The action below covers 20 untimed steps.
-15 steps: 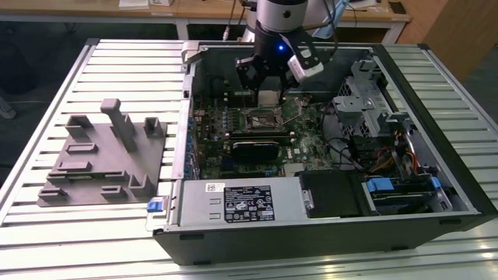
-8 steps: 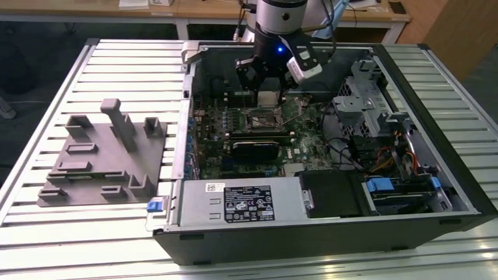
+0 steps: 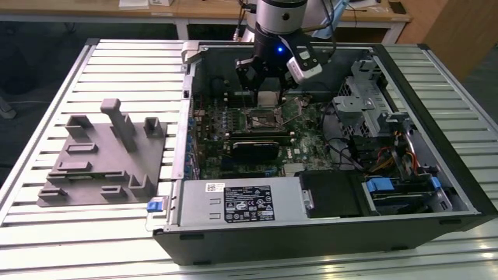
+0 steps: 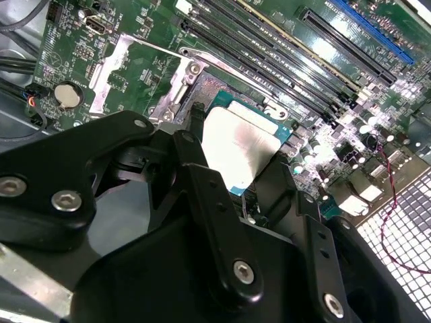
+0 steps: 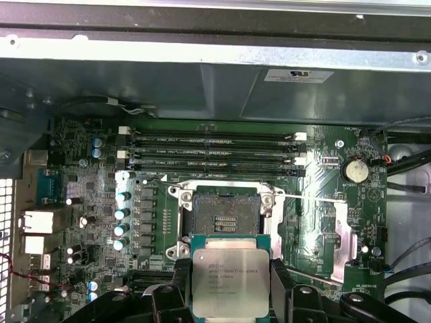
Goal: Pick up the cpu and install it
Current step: 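Place the cpu into insertion slot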
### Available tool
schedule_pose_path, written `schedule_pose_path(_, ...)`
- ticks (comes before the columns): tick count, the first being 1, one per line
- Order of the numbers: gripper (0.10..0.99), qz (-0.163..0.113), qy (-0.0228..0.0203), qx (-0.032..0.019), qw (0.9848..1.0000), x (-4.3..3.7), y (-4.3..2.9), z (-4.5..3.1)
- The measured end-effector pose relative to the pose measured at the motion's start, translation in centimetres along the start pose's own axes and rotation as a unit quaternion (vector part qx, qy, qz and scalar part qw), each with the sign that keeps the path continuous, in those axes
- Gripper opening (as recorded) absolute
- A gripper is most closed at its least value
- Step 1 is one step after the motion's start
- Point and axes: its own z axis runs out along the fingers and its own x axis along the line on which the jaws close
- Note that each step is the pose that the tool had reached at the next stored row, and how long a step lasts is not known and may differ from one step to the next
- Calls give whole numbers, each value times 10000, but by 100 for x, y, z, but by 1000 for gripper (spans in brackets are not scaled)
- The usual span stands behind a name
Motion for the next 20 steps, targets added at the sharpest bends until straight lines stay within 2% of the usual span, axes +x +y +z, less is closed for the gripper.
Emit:
schedule_pose_path(6, 545, 11, 0, 0, 10000, 0, 0, 0)
schedule_pose_path(11, 545, 398, -16, 1, 9992, 0, 0, 0)
schedule_pose_path(16, 545, 849, -34, 2, 9964, 0, 0, 1)
schedule_pose_path(20, 545, 1213, -49, 3, 9926, 0, 0, 2)
